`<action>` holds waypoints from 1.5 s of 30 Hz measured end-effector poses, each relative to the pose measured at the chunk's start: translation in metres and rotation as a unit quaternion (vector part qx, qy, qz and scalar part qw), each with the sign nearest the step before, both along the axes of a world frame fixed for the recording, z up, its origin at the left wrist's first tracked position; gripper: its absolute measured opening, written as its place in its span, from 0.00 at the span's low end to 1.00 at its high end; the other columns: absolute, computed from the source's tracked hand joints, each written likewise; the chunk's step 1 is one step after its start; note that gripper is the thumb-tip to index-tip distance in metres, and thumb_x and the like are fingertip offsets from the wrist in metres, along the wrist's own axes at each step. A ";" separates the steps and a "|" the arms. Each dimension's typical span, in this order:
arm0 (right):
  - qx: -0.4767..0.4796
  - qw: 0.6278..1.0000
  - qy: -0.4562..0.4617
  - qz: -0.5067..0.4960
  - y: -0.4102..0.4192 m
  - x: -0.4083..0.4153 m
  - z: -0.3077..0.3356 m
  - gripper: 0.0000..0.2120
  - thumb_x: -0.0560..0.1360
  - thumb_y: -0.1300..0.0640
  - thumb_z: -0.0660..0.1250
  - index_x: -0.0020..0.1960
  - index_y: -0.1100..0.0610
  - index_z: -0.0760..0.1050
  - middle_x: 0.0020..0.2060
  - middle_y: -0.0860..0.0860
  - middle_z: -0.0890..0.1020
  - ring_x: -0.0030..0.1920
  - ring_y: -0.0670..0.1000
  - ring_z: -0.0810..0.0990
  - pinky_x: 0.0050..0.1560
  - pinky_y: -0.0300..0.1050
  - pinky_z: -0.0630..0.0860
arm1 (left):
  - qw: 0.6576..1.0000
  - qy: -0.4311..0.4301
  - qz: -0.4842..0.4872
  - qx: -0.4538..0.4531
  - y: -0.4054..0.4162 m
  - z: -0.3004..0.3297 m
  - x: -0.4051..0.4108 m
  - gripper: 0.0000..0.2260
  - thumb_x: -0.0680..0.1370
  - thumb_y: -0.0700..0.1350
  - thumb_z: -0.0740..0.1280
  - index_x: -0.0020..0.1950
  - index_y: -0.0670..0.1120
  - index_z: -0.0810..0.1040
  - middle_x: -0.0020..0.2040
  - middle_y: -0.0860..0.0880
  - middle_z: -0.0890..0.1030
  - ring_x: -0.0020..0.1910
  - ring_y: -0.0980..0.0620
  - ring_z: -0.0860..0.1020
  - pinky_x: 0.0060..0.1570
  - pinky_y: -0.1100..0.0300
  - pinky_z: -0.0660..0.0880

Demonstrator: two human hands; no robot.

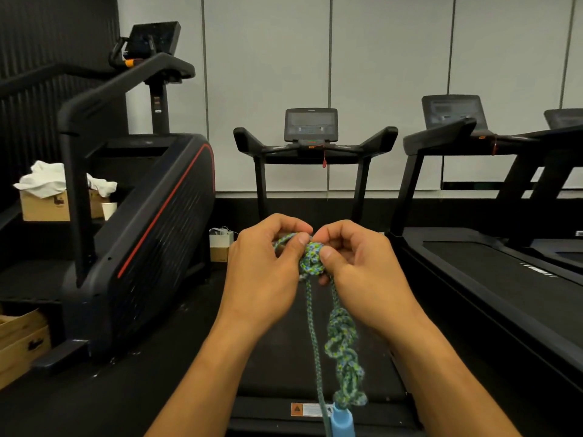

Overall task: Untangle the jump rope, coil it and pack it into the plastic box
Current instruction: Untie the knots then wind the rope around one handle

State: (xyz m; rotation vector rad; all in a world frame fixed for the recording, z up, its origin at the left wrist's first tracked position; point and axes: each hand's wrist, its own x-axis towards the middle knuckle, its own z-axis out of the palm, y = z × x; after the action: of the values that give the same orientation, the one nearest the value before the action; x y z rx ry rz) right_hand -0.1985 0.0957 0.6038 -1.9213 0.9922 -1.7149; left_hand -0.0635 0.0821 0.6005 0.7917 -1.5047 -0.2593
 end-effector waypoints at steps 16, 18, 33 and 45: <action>0.002 1.000 0.006 -0.004 0.000 -0.004 -0.002 0.13 0.76 0.68 0.64 0.43 0.50 0.79 0.37 0.52 0.82 0.36 0.49 0.78 0.41 0.56 0.78 | 1.000 0.009 0.007 0.007 0.003 0.002 -0.005 0.06 0.77 0.41 0.71 0.46 0.52 0.84 0.41 0.56 0.85 0.43 0.59 0.83 0.47 0.54 0.81; -0.001 1.000 0.009 -0.004 -0.001 -0.003 -0.003 0.14 0.75 0.68 0.64 0.42 0.50 0.79 0.37 0.51 0.82 0.36 0.48 0.79 0.40 0.56 0.78 | 1.000 0.010 0.009 0.013 0.003 0.002 -0.004 0.06 0.77 0.41 0.71 0.46 0.52 0.84 0.40 0.55 0.85 0.43 0.58 0.83 0.46 0.53 0.81; 0.001 1.000 -0.003 0.002 -0.004 0.004 -0.004 0.16 0.74 0.71 0.64 0.39 0.51 0.78 0.33 0.48 0.81 0.34 0.46 0.77 0.37 0.47 0.75 | 0.987 0.144 -0.044 0.060 0.007 0.010 0.003 0.06 0.80 0.35 0.64 0.49 0.46 0.76 0.37 0.48 0.82 0.28 0.56 0.78 0.30 0.60 0.74; -0.003 0.999 -0.040 -0.025 -0.003 -0.001 0.003 0.14 0.76 0.69 0.64 0.41 0.52 0.79 0.34 0.47 0.81 0.34 0.43 0.77 0.38 0.42 0.73 | 0.994 -0.028 -0.075 0.070 0.012 0.006 0.021 0.19 0.80 0.59 0.61 0.34 0.52 0.80 0.49 0.47 0.81 0.51 0.49 0.81 0.53 0.43 0.81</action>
State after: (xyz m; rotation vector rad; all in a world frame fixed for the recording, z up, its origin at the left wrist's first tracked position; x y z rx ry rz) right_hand -0.1990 0.0927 0.6065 -1.8294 1.0155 -1.8097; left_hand -0.0424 0.0941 0.6065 0.8038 -1.6135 -0.4630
